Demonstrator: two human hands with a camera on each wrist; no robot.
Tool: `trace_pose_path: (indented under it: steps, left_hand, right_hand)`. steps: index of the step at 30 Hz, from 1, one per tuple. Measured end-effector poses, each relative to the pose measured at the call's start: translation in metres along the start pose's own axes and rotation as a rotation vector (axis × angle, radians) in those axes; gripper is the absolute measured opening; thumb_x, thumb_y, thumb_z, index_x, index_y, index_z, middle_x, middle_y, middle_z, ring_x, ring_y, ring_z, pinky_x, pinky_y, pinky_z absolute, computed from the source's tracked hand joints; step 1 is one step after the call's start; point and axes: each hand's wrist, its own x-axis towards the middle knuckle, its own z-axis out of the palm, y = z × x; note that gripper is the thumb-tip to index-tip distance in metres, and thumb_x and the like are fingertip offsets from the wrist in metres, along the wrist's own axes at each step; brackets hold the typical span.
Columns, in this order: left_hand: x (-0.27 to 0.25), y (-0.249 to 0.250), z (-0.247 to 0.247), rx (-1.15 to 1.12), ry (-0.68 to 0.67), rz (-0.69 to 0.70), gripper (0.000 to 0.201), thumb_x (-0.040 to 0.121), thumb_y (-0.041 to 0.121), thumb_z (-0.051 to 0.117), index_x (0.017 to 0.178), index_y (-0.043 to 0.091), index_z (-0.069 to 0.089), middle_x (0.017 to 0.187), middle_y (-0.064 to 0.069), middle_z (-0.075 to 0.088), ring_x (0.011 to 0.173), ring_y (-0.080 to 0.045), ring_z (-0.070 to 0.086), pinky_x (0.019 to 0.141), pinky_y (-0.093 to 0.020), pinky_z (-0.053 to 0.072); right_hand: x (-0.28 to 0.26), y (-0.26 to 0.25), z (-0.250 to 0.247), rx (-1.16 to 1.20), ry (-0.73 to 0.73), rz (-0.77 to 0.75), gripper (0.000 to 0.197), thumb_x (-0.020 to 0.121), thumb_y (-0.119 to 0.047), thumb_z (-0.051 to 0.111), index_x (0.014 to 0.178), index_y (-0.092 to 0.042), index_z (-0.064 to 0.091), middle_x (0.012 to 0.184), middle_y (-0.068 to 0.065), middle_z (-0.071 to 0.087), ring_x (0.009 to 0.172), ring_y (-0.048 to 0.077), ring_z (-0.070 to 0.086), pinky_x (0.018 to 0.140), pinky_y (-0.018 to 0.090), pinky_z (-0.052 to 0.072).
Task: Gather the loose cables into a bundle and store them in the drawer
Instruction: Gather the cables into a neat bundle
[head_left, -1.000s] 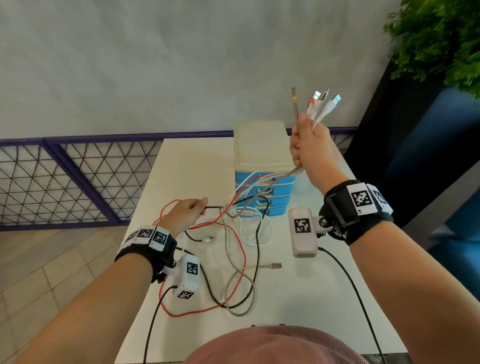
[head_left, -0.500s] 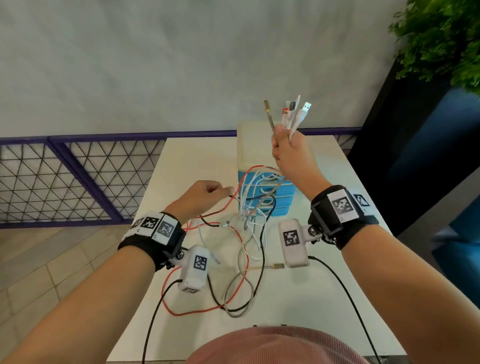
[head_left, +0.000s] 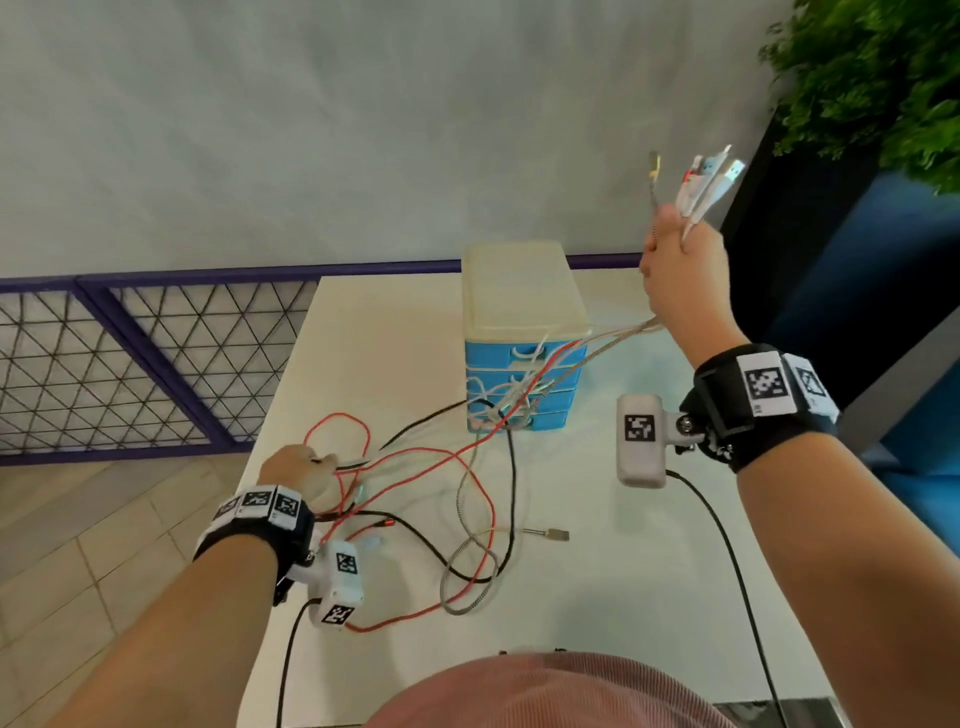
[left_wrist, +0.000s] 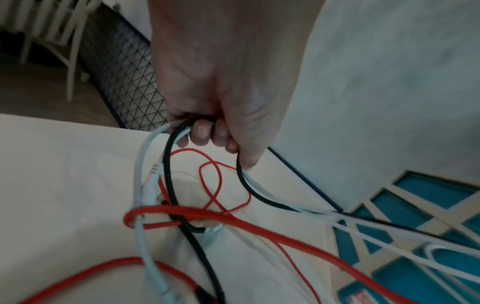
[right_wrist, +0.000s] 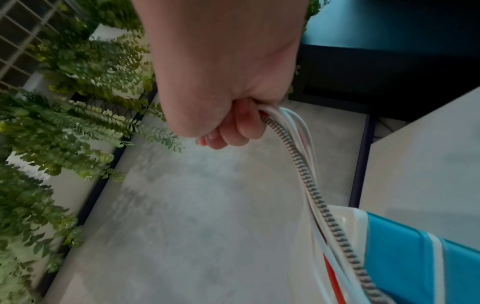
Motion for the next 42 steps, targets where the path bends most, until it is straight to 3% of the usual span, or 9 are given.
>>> trace_pose_path:
  steps: [6,9,12,19,22,27,32,36,42]
  left_hand:
    - [-0.007,0.026,0.006,0.076,-0.015,0.124,0.032,0.090,0.036,0.056,0.070,0.011,0.053,0.084,-0.013,0.061,0.085,-0.031,0.061,0.067,-0.030,0.040]
    - [-0.010,0.055,0.007,0.131,0.001,0.316,0.042,0.086,0.031,0.060,0.124,0.016,0.052,0.125,-0.009,0.054,0.113,-0.028,0.055,0.092,-0.037,0.045]
    - [-0.016,0.095,0.006,-0.068,-0.041,0.671,0.052,0.091,0.018,0.058,0.140,0.015,0.041,0.143,-0.005,0.044,0.131,-0.023,0.043,0.108,-0.025,0.028]
    - [-0.029,0.154,0.011,-0.249,-0.539,0.871,0.053,0.083,0.038,0.069,0.129,0.021,0.048,0.123,0.009,0.058,0.112,-0.007,0.056,0.098,-0.019,0.042]
    - [-0.020,0.149,0.026,-0.169,-0.442,0.890,0.036,0.076,0.048,0.071,0.102,0.028,0.054,0.090,0.005,0.057,0.078,-0.011,0.054,0.076,-0.029,0.045]
    - [-0.036,0.147,0.035,-0.217,-0.388,1.023,0.029,0.087,0.046,0.049,0.092,0.020,0.061,0.089,-0.003,0.065,0.083,-0.019,0.061,0.078,-0.032,0.047]
    - [-0.016,0.113,0.035,-0.028,-0.095,0.779,0.020,0.093,0.025,0.051,0.091,0.013,0.067,0.091,-0.007,0.069,0.088,-0.026,0.063,0.078,-0.034,0.048]
    - [0.005,0.075,0.027,0.274,-0.136,0.396,0.032,0.091,0.029,0.049,0.074,0.005,0.060,0.074,-0.014,0.059,0.073,-0.026,0.057,0.064,-0.029,0.044]
    - [0.010,0.040,0.024,0.413,-0.150,0.058,0.024,0.089,0.025,0.056,0.101,0.004,0.060,0.100,-0.010,0.065,0.077,-0.025,0.057,0.062,-0.029,0.043]
  right_hand:
    - [-0.014,-0.024,0.012,0.358,-0.158,0.186,0.039,0.105,-0.034,0.034,0.069,-0.019,0.039,0.048,-0.012,0.037,0.032,0.001,0.030,0.036,0.017,0.025]
    - [-0.027,-0.028,0.026,0.397,-0.278,0.222,0.039,0.104,-0.038,0.034,0.070,-0.020,0.038,0.040,-0.015,0.032,0.033,0.003,0.023,0.037,0.012,0.016]
    - [-0.036,-0.029,0.035,0.455,-0.409,0.227,0.038,0.104,-0.041,0.034,0.073,-0.020,0.041,0.045,-0.012,0.029,0.037,0.005,0.021,0.037,0.014,0.015]
    - [-0.043,-0.041,0.028,0.593,-0.567,0.257,0.039,0.104,-0.041,0.034,0.072,-0.020,0.042,0.052,-0.008,0.026,0.040,0.005,0.018,0.037,0.018,0.013]
    - [-0.041,-0.046,0.021,0.691,-0.559,0.277,0.039,0.103,-0.041,0.035,0.071,-0.020,0.043,0.051,-0.009,0.026,0.039,0.004,0.018,0.034,0.015,0.014]
    - [-0.037,-0.051,0.012,0.763,-0.515,0.285,0.040,0.103,-0.042,0.036,0.070,-0.021,0.044,0.050,-0.010,0.027,0.037,0.003,0.019,0.031,0.014,0.017]
    - [-0.029,-0.053,-0.001,0.728,-0.439,0.249,0.039,0.104,-0.041,0.034,0.071,-0.020,0.043,0.049,-0.010,0.025,0.038,0.003,0.017,0.033,0.014,0.013]
    - [-0.026,-0.050,-0.014,0.732,-0.378,0.245,0.039,0.104,-0.040,0.033,0.072,-0.020,0.043,0.050,-0.009,0.026,0.038,0.003,0.018,0.033,0.017,0.012]
    - [-0.026,-0.050,-0.016,0.761,-0.368,0.276,0.040,0.104,-0.040,0.033,0.072,-0.020,0.044,0.049,-0.010,0.027,0.038,0.002,0.019,0.031,0.016,0.015]
